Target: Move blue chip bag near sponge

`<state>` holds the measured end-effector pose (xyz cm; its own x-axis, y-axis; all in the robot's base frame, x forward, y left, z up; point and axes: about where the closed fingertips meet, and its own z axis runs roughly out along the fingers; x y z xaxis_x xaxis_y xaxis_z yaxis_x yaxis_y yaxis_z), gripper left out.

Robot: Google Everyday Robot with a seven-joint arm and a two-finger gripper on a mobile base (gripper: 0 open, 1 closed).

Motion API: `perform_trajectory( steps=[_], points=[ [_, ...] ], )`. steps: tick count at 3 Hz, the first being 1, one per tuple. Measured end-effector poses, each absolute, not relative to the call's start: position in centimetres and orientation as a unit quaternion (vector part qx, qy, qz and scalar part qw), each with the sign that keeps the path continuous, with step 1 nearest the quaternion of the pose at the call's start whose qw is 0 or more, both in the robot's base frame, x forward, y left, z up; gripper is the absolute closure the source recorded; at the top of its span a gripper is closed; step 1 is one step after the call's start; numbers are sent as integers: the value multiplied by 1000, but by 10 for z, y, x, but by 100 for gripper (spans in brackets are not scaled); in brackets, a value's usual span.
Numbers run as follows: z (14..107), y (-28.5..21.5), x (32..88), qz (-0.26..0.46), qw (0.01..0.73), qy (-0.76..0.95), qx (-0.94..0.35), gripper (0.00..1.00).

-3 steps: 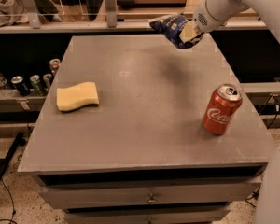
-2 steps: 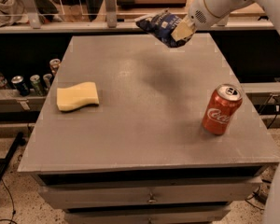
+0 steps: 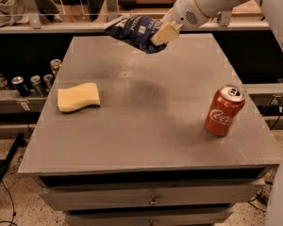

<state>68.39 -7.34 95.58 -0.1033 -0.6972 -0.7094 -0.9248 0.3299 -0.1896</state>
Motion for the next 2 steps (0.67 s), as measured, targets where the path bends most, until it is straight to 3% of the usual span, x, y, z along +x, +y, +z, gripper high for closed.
perform_trajectory(
  steps=[2],
  points=[
    [959,-19,640,180,358,666,-629,100]
  ],
)
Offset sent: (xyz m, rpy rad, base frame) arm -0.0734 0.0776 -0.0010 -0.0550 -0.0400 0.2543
